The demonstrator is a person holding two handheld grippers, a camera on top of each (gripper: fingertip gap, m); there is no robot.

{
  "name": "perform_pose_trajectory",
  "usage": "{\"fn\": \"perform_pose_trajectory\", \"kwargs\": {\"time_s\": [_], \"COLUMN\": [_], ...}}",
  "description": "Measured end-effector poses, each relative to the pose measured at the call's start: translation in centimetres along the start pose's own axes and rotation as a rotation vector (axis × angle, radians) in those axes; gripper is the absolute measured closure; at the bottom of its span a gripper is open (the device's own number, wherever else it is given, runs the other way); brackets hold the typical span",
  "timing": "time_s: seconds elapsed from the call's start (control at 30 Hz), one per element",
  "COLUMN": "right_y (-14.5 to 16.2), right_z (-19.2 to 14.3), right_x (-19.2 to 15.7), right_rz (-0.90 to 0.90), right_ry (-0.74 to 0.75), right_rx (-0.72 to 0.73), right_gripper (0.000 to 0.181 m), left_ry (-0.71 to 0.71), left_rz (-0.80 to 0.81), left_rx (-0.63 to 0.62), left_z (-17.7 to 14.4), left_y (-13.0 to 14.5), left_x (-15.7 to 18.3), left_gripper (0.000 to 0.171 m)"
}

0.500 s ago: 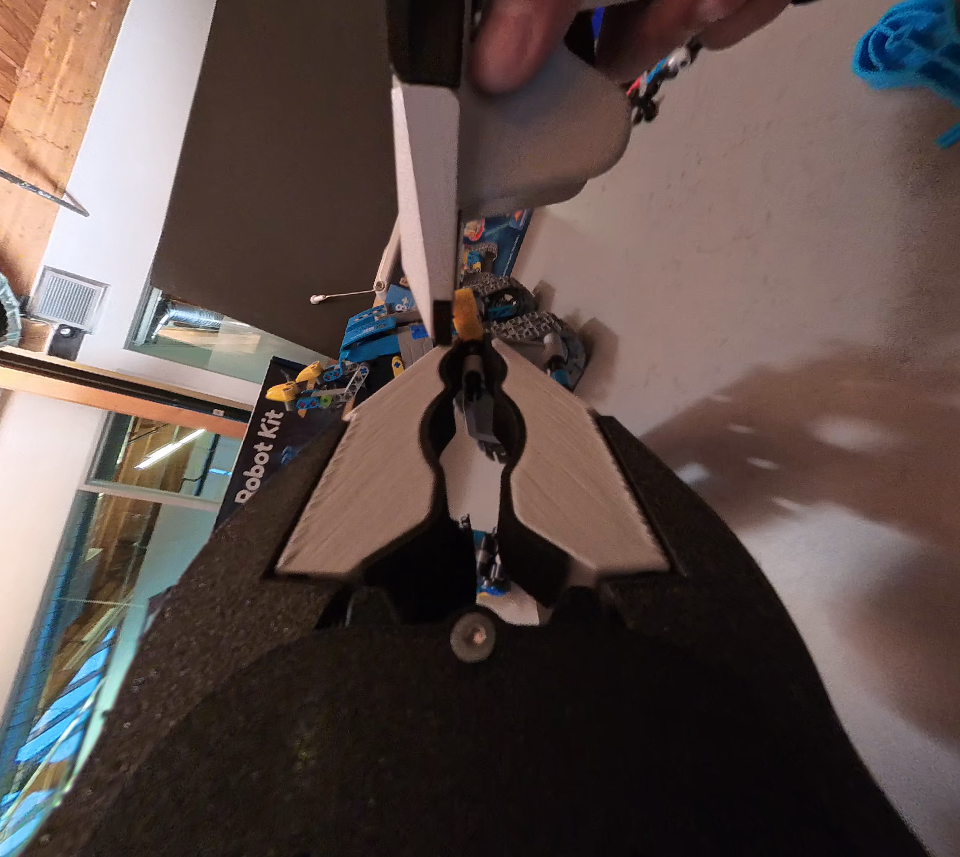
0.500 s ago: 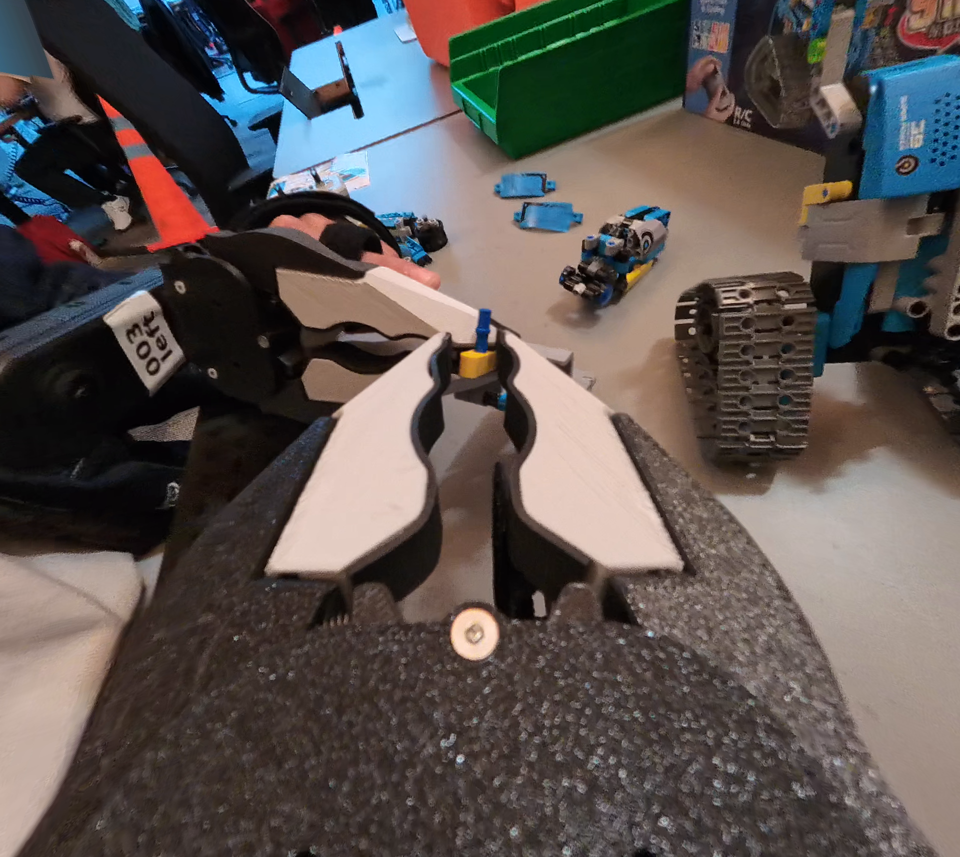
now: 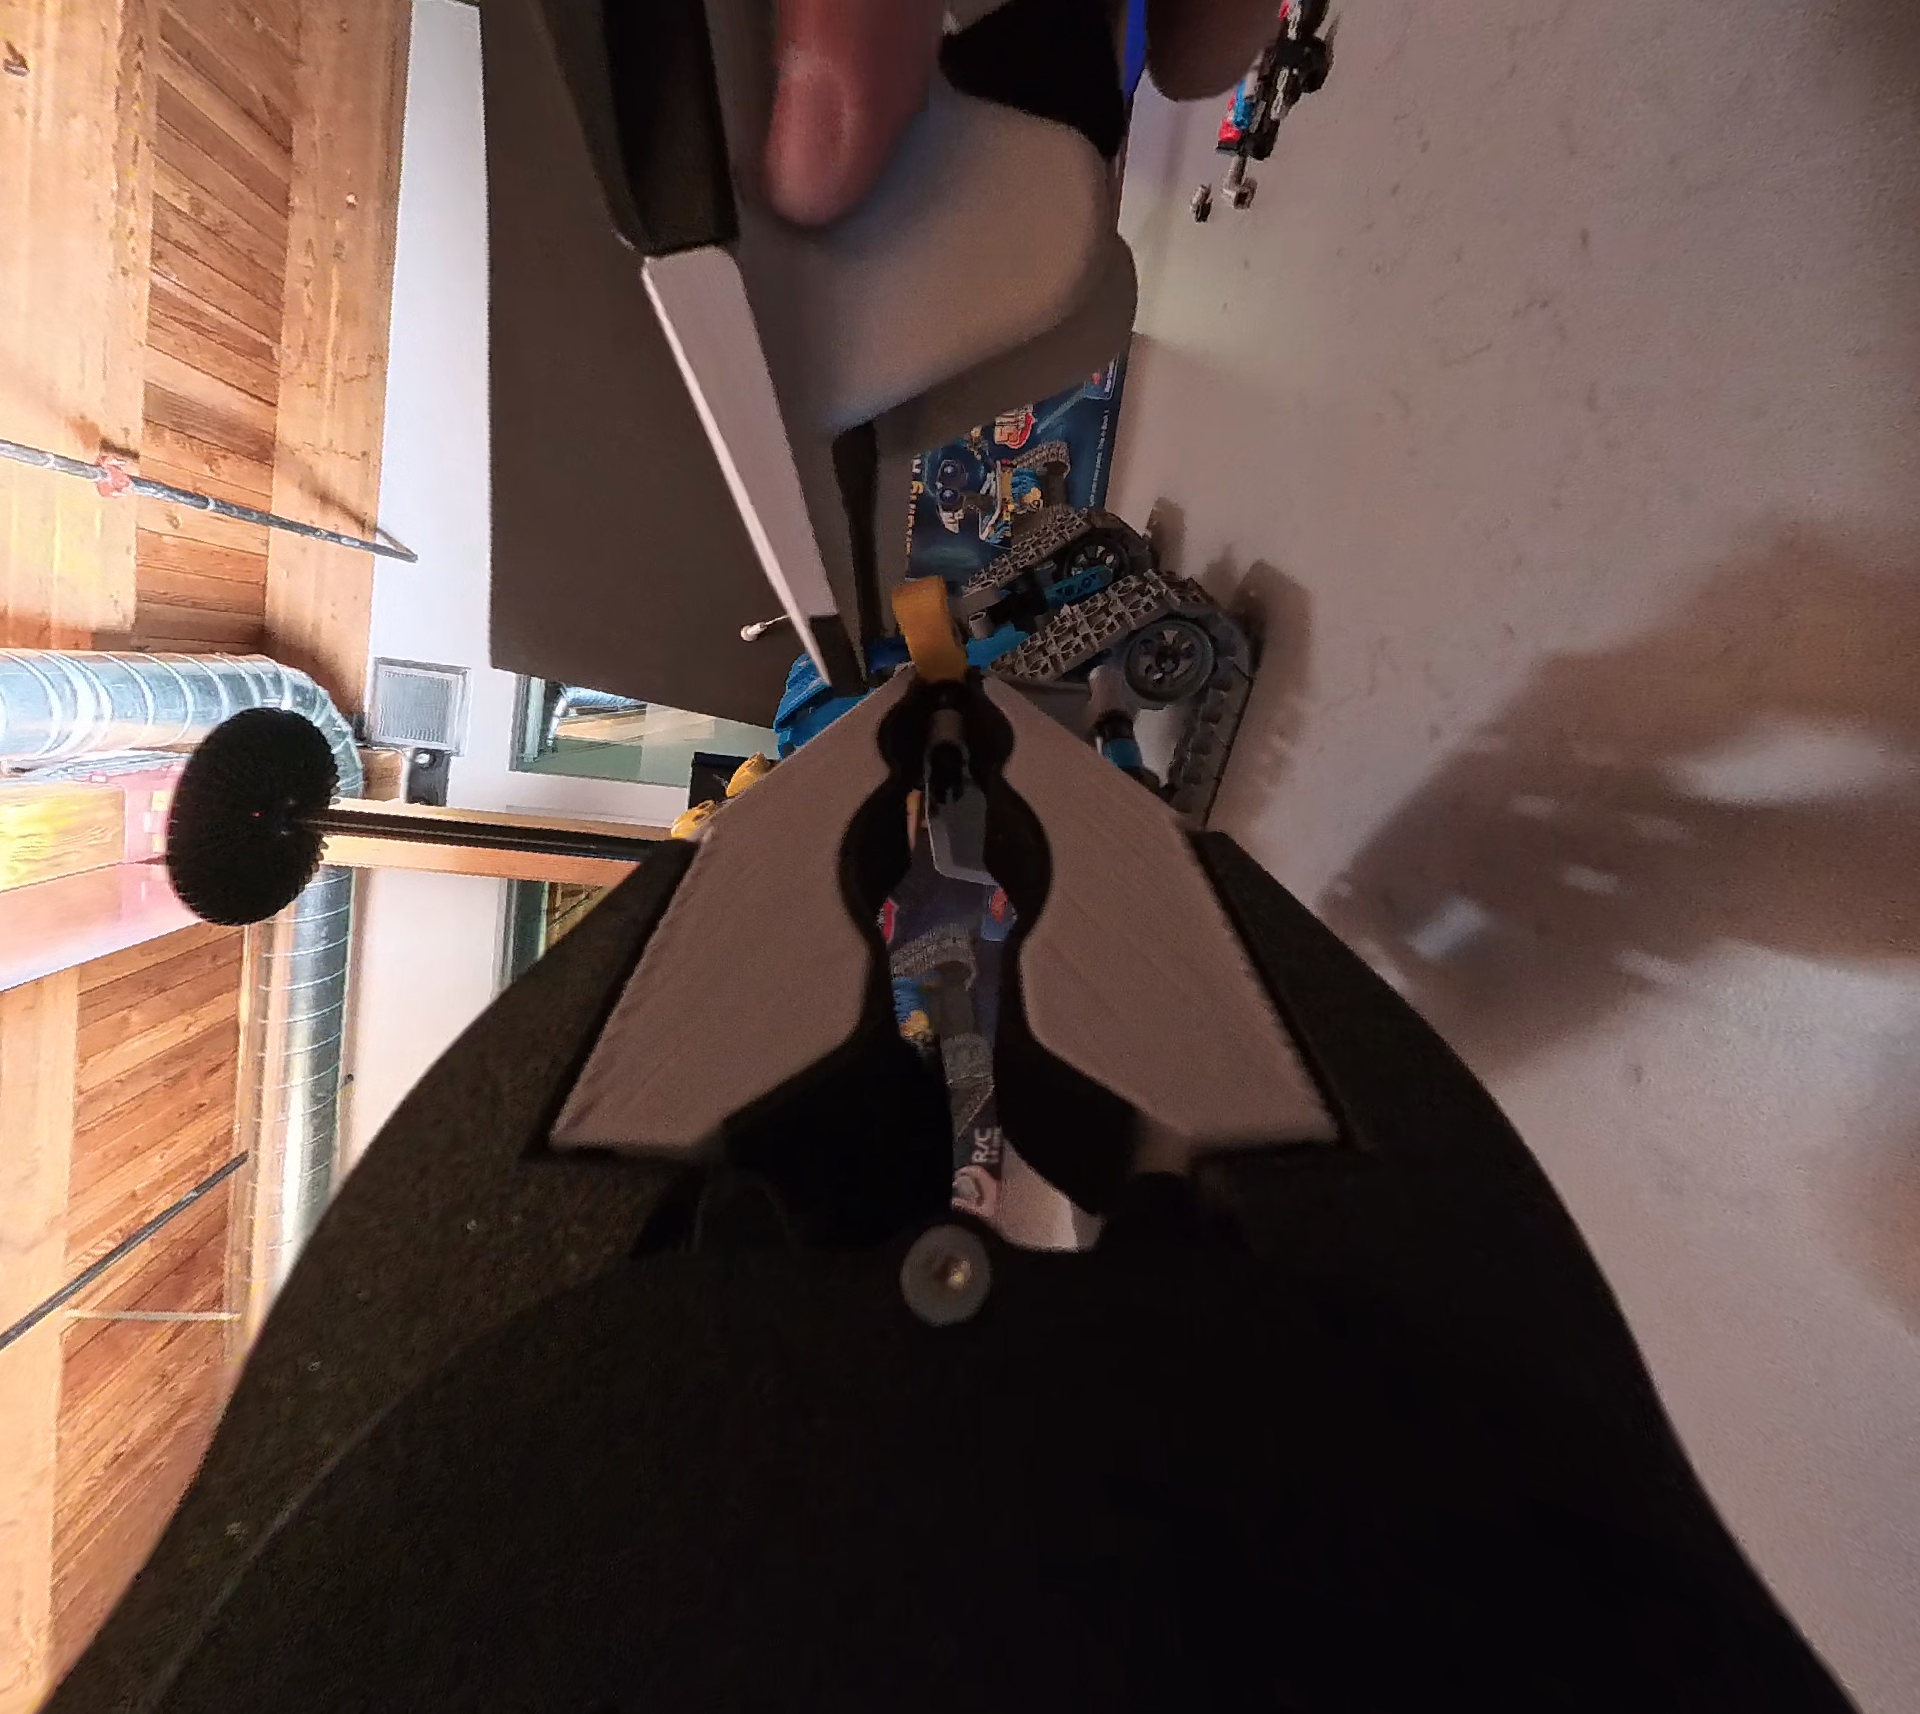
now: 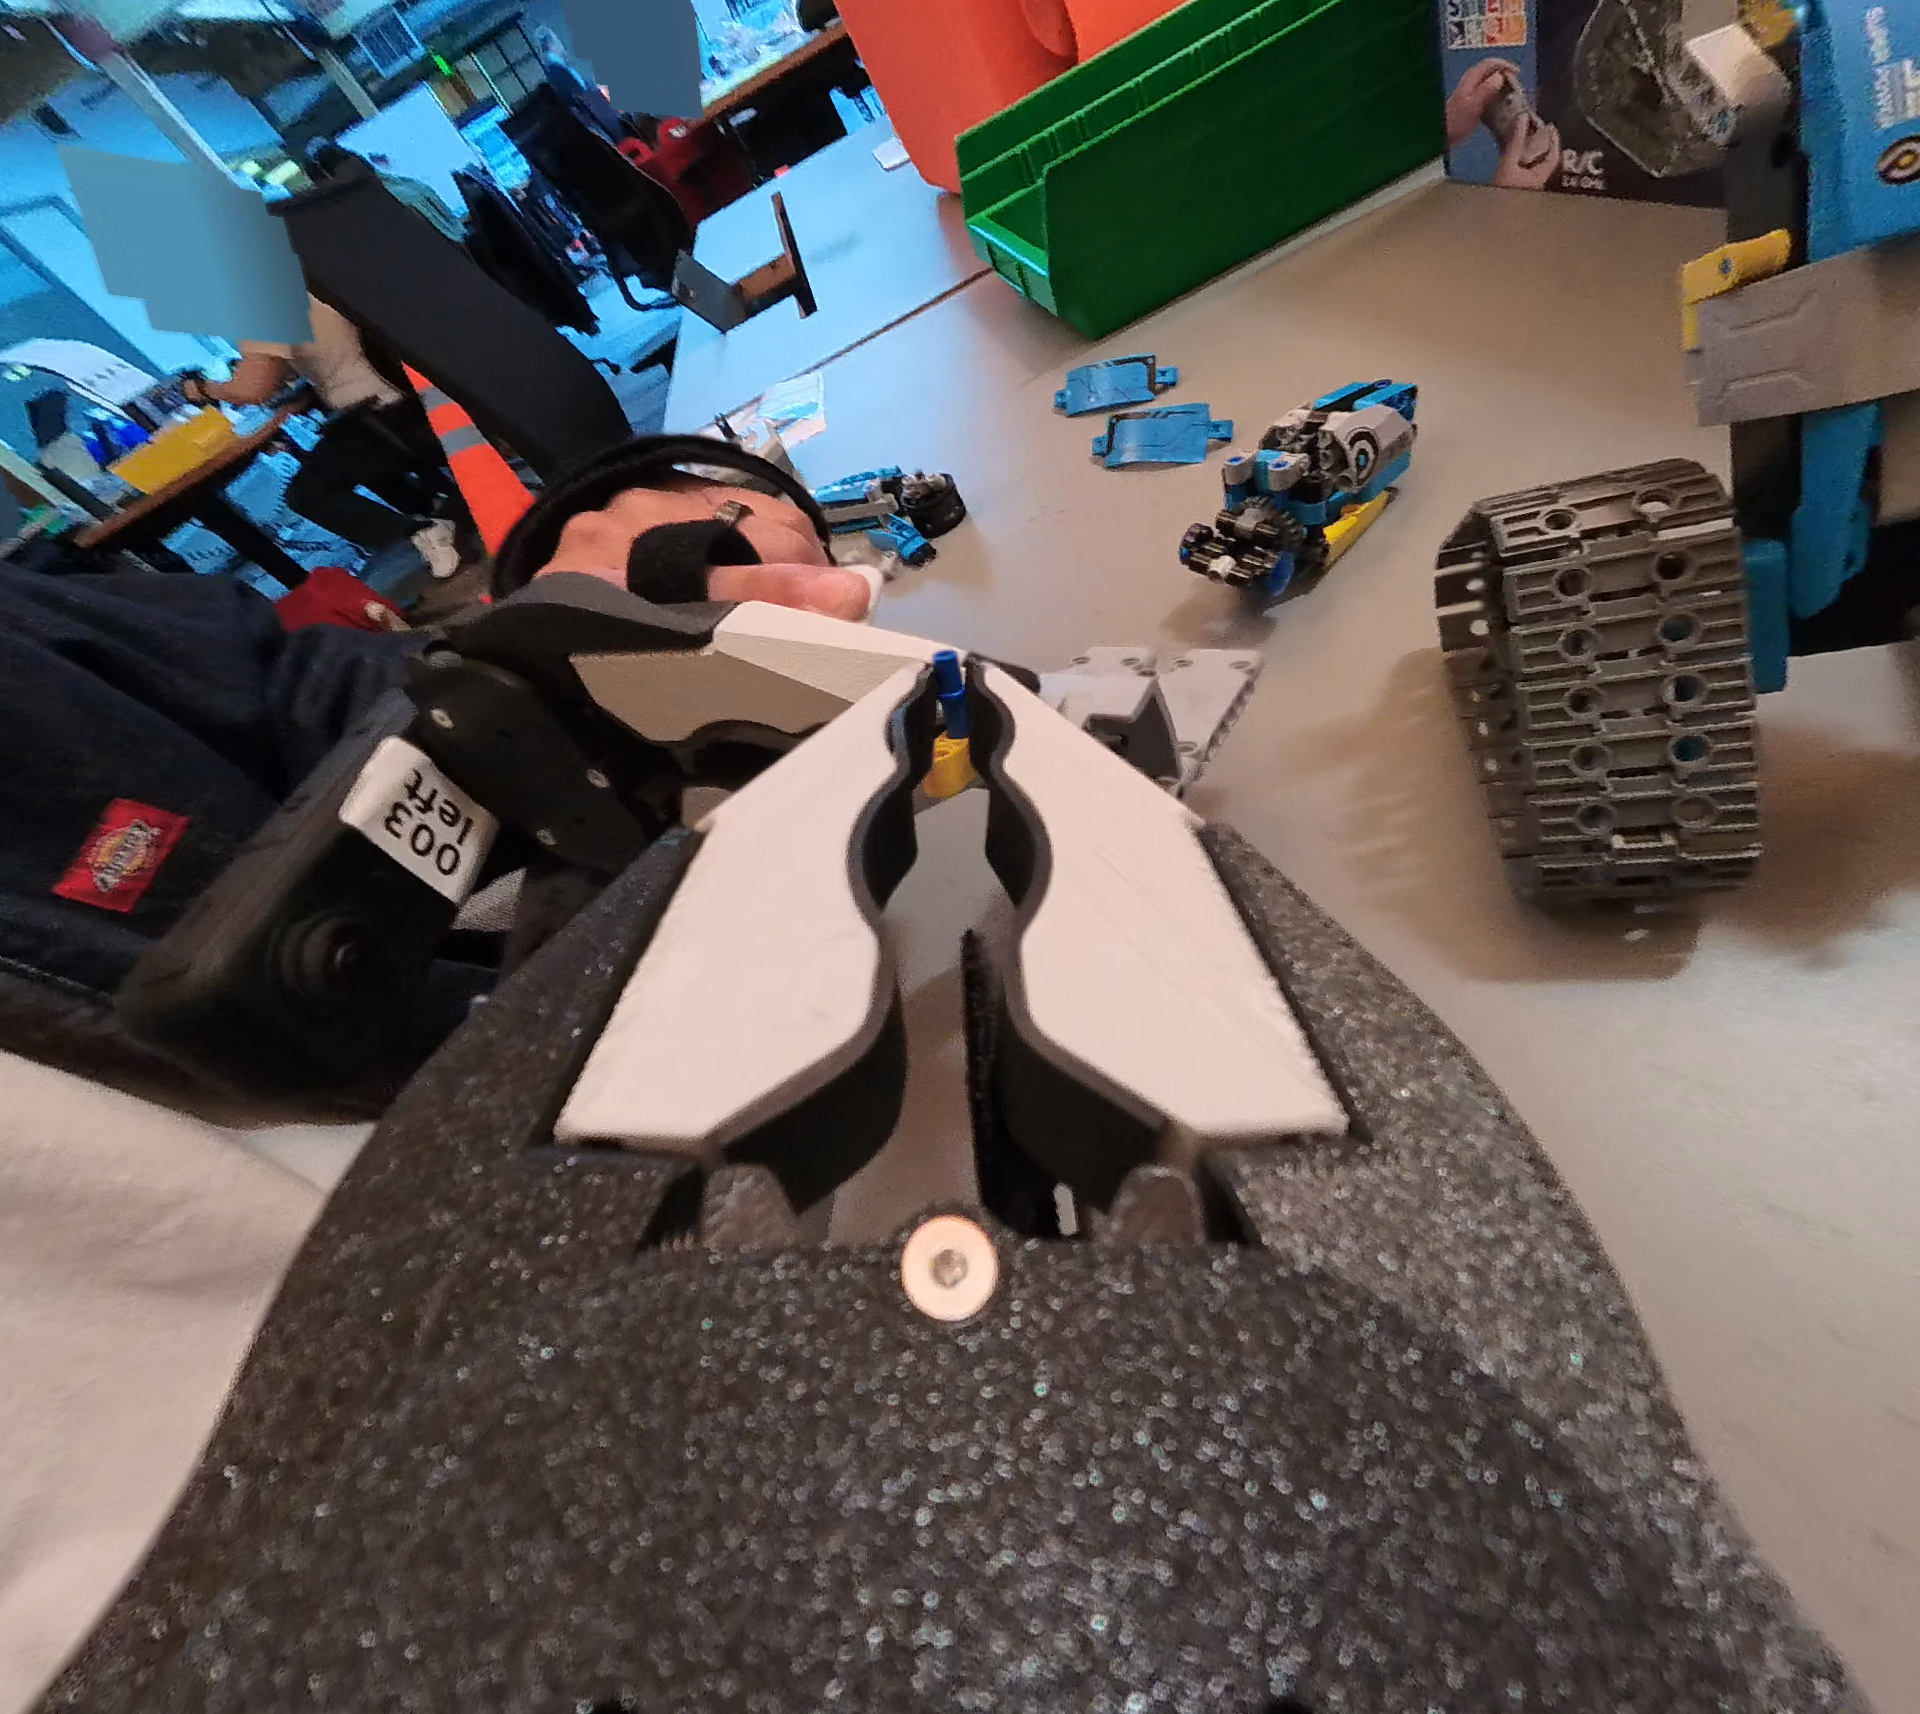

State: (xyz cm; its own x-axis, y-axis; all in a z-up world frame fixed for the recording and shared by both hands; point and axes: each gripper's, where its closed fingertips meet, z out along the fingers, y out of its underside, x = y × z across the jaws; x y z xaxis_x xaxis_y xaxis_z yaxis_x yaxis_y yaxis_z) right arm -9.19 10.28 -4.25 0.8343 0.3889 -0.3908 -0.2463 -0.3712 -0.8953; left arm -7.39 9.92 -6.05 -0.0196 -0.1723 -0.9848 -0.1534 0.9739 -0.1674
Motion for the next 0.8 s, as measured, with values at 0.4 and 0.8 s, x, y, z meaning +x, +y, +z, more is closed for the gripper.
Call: {"fn": "perform_pose_trajectory", "kwargs": {"time_s": [0.4,0.8], "right_y": [-1.4,2.3], "right_z": [-0.3,-19.1], "right_x": [-0.6,15.0], "right_rz": [-0.012,-0.051], "right_ry": [-0.027,0.859], "right_rx": [0.120,-0.331], "right_gripper": [0.180,0.178], "left_ry": [-0.011,-0.026], "left_rz": [0.039,-0.392], "left_rx": [0.001,0.164], "left_z": [-0.2,-1.5], "left_y": [-0.5,-2.5], "left_x": [-0.4,-3.3], "left_gripper": [0.169,0.167]}}
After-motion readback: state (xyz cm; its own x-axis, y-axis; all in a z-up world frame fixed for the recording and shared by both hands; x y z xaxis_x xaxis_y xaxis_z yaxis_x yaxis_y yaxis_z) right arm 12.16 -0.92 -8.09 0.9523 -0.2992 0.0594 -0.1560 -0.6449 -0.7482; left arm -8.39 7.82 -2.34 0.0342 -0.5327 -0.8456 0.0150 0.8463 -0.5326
